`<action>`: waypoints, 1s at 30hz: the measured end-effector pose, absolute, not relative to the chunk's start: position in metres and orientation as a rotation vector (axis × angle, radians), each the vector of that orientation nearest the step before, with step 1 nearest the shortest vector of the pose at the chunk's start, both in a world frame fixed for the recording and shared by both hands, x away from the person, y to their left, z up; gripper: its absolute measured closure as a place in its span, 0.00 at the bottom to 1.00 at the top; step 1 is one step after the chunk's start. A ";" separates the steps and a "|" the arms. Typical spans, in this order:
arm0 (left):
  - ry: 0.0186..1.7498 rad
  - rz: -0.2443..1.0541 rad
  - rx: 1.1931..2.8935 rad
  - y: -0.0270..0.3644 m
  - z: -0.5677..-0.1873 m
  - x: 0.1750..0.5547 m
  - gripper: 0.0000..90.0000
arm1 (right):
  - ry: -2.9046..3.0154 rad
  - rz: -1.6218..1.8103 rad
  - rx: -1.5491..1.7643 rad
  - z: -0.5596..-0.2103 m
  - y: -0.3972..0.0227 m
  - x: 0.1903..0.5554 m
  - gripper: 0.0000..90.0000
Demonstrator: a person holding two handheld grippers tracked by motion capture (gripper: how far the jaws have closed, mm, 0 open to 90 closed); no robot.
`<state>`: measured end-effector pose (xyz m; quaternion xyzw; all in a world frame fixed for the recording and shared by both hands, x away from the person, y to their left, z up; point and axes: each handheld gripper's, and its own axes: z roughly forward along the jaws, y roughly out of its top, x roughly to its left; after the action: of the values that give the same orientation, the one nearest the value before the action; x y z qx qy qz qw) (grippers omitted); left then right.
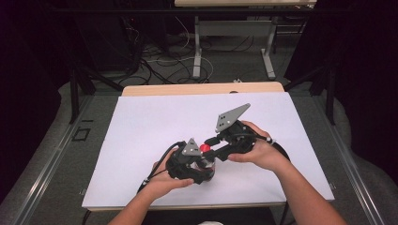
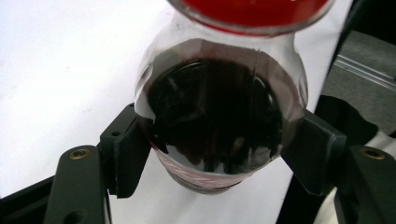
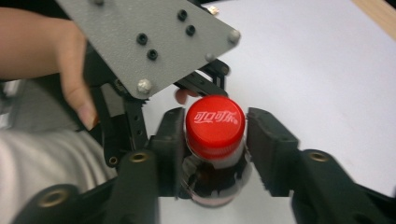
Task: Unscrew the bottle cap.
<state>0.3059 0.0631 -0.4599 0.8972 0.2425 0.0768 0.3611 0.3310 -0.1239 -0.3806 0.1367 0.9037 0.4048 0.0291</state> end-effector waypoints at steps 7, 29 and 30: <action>0.662 0.198 2.290 0.062 -0.461 0.306 0.34 | 2.623 1.100 0.662 -0.376 -0.109 0.307 0.56; 0.623 0.188 2.309 0.063 -0.460 0.304 0.34 | 2.803 1.263 0.268 -0.380 -0.124 0.337 0.58; 0.623 0.182 2.329 0.065 -0.458 0.306 0.34 | 2.768 1.248 0.360 -0.379 -0.122 0.331 0.52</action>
<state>0.3056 0.0654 -0.4585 0.9008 0.2412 0.0703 0.3542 0.3311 -0.1217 -0.3795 0.1176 0.9045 0.4078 0.0422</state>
